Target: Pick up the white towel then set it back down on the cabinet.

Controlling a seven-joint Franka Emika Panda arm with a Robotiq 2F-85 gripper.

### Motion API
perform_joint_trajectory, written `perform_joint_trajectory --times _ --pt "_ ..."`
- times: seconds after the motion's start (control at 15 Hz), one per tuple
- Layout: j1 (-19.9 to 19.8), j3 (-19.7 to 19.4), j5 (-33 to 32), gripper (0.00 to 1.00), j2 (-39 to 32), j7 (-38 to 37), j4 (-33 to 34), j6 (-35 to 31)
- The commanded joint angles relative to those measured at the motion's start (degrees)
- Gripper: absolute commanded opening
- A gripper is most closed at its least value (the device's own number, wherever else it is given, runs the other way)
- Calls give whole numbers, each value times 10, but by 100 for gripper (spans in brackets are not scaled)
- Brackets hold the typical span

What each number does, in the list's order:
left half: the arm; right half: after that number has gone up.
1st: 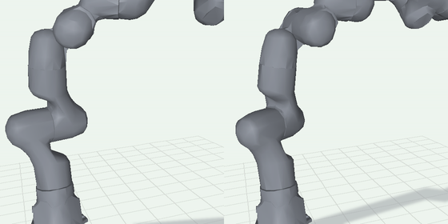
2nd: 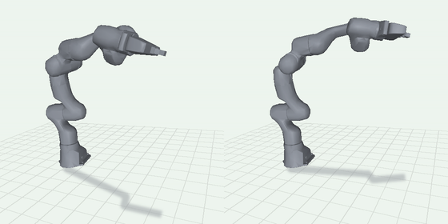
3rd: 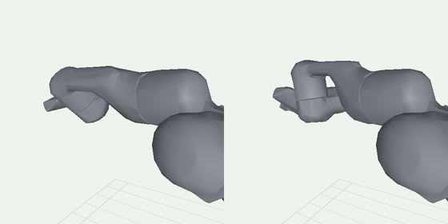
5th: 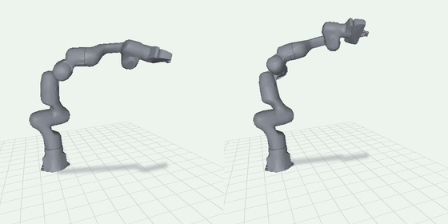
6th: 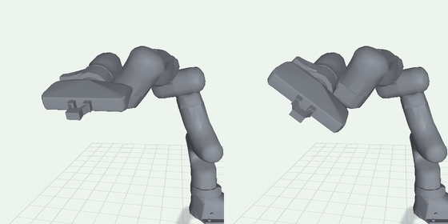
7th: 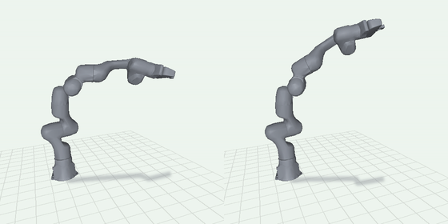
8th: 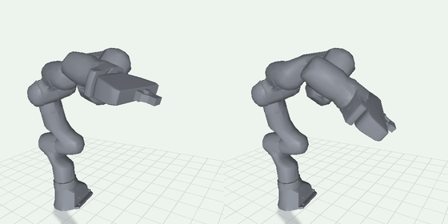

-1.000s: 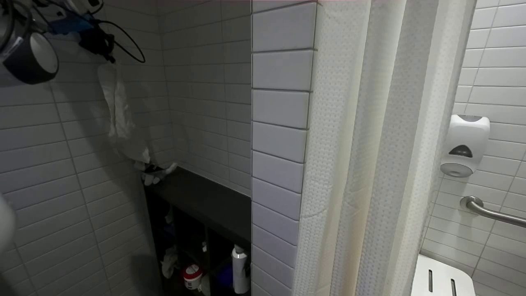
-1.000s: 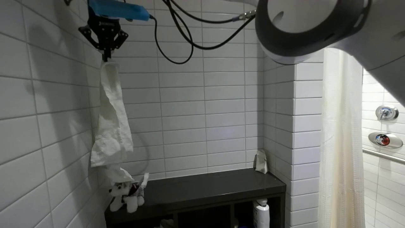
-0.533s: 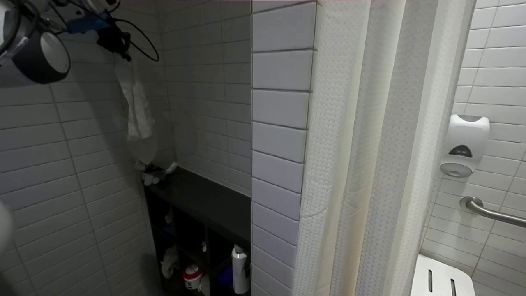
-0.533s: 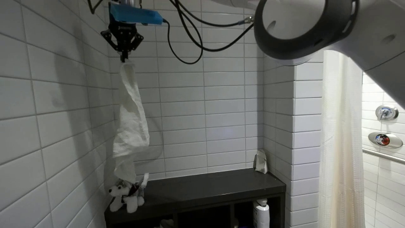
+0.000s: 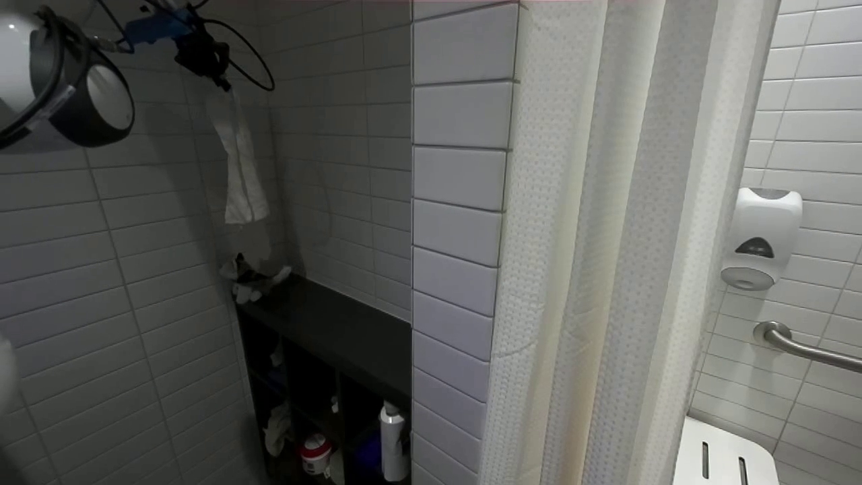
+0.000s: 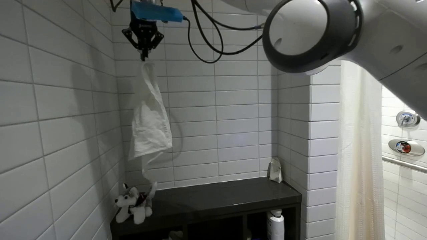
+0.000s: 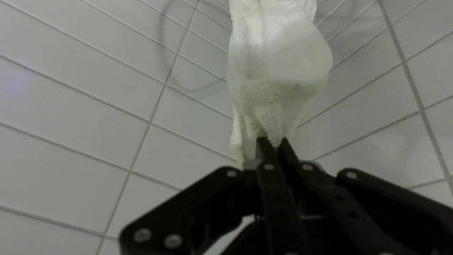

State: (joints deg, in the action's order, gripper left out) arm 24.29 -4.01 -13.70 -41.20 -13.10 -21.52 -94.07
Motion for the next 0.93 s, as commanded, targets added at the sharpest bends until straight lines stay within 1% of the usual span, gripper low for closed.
perform_joint_trajectory --times 0.0,0.2,0.87 --pt "-18 4 14 2 -6 -1 21 7" --pt "-28 3 16 2 0 -2 9 0" --pt "-70 7 36 2 -1 -6 9 0"
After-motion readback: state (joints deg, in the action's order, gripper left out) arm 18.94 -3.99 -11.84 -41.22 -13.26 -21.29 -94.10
